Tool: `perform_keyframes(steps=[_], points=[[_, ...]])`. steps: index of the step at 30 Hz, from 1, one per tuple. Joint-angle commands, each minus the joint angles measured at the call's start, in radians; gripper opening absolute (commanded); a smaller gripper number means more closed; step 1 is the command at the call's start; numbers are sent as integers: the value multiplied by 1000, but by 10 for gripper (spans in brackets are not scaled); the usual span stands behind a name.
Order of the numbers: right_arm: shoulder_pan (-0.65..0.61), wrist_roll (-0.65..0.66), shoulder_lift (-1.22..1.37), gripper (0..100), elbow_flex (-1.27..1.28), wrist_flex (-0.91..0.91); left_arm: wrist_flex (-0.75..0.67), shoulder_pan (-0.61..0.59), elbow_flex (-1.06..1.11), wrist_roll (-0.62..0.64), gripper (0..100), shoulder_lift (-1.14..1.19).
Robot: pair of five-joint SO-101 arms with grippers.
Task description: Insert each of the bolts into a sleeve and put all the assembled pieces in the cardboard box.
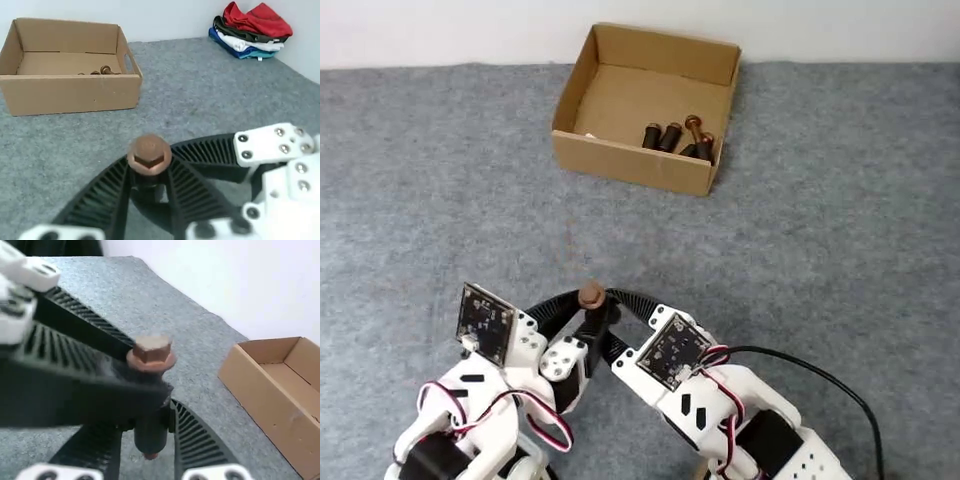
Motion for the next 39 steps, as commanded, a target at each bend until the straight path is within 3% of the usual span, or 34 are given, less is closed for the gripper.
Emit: perform_keyframes(steps=[1,15,24,30,36,39], points=[[-4,14,-12,8,-72,-38,41,23,-15,-17,148,11],[-4,14,-12,9,-72,-33,48,-112,-53,-196,155,12],[-4,14,-12,9,-68,-31,86,-109,-91,-193,156,11],[-4,12,-12,9,-66,-33,78,-118,-208,-127,151,12],[-4,12,-12,9,-64,-30,72,-118,-274,-132,0,11],[21,8,-10,9,-64,-30,71,-189,-280,-133,4,8]])
